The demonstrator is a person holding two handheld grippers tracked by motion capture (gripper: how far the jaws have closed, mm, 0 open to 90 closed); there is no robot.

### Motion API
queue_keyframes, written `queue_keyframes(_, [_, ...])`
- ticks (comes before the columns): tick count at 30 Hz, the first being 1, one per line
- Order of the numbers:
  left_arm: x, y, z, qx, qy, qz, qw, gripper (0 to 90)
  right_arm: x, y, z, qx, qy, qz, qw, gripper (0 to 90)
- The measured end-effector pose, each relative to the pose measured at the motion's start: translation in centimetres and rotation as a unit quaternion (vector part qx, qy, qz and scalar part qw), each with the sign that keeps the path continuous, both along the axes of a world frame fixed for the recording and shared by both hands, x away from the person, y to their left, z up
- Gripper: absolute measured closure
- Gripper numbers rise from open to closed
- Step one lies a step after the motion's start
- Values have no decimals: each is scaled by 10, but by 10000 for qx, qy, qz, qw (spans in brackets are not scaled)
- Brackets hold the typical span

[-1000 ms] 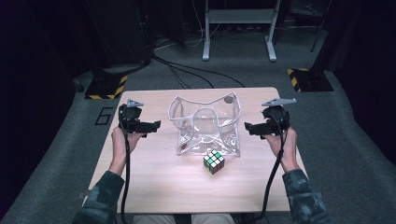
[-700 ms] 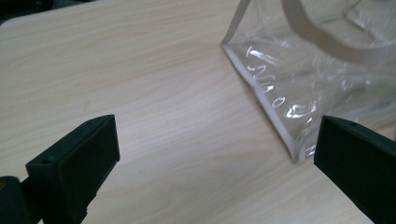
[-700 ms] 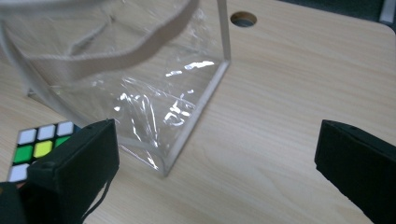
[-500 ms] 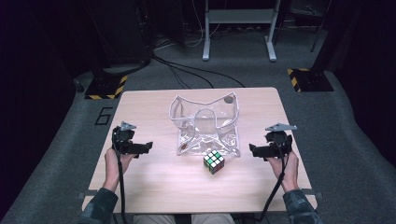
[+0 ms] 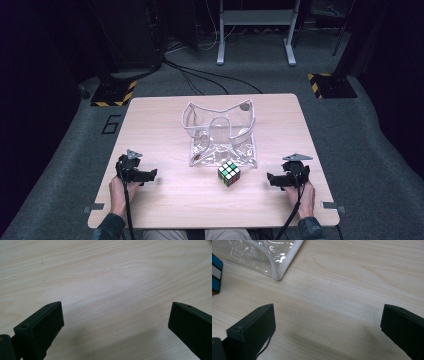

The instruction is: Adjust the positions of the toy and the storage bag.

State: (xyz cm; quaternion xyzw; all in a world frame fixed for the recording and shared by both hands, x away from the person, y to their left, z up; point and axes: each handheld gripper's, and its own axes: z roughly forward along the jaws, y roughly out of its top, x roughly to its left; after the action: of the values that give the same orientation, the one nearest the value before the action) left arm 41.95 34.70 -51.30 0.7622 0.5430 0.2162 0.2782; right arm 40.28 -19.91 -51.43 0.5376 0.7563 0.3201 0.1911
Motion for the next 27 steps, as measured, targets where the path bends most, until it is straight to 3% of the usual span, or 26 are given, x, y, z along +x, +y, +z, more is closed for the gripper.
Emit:
queue_keyframes(5, [-2,8,-11,-168,-185,152,9996,0,0,-1,-10,-74,41,-87,9999,0])
queue_keyframes(7, [-3,9,-15,-147,-213,88,9996,0,1,-2,-11,-113,-37,-76,9999,0])
queue_keyframes(9, [-5,10,-18,-255,-325,35,9991,0,2,-2,-12,-123,-81,-78,9999,0])
queue_keyframes(12, [-5,11,-18,-283,-332,23,9990,0,0,0,-13,-236,-131,-97,9996,0])
queue_keyframes(17, [-5,12,-18,-288,-337,86,9990,0,-2,0,-16,-192,-291,-87,9994,0])
queue_keyframes(27, [-5,11,-18,-267,-362,58,9990,5,-2,1,-16,-193,-304,-88,9993,0])
